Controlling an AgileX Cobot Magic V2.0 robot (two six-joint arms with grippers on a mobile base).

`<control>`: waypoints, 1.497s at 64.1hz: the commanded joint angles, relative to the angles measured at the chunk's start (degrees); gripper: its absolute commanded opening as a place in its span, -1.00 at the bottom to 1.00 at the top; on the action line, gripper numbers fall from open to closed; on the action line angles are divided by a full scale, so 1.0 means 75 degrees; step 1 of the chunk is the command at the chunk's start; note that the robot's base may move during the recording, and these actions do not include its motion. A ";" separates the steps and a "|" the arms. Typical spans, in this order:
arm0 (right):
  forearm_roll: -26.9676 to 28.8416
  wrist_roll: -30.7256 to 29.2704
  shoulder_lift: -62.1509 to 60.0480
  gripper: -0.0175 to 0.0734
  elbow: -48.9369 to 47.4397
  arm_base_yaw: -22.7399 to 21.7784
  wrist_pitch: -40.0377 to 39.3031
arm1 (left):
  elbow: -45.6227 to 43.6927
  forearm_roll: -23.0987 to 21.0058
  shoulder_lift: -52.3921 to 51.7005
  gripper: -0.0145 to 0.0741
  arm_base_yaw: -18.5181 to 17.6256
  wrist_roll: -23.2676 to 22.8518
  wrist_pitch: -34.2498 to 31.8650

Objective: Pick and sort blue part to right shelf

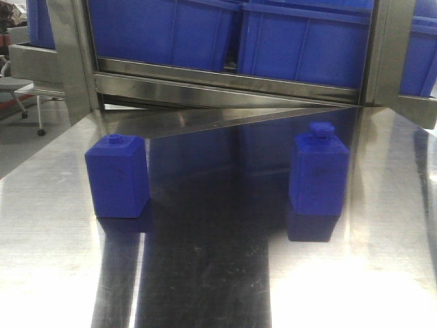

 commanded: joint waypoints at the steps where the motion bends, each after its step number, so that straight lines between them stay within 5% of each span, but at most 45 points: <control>1: -0.0056 -0.0039 -0.0170 -0.45 -0.0168 -0.0040 -0.0730 | 0.0183 -0.0016 -0.0178 -0.37 -0.0012 -0.0042 -0.0710; 76: 0.0076 -0.0039 -0.0156 -0.45 -0.0278 -0.0028 -0.1137 | 0.0183 -0.0016 -0.0178 -0.37 -0.0012 -0.0042 -0.0710; 96: 0.0095 -0.0031 0.0903 -0.45 -0.1593 -0.0004 0.0055 | 0.0183 -0.0016 -0.0178 -0.37 -0.0012 -0.0042 -0.0710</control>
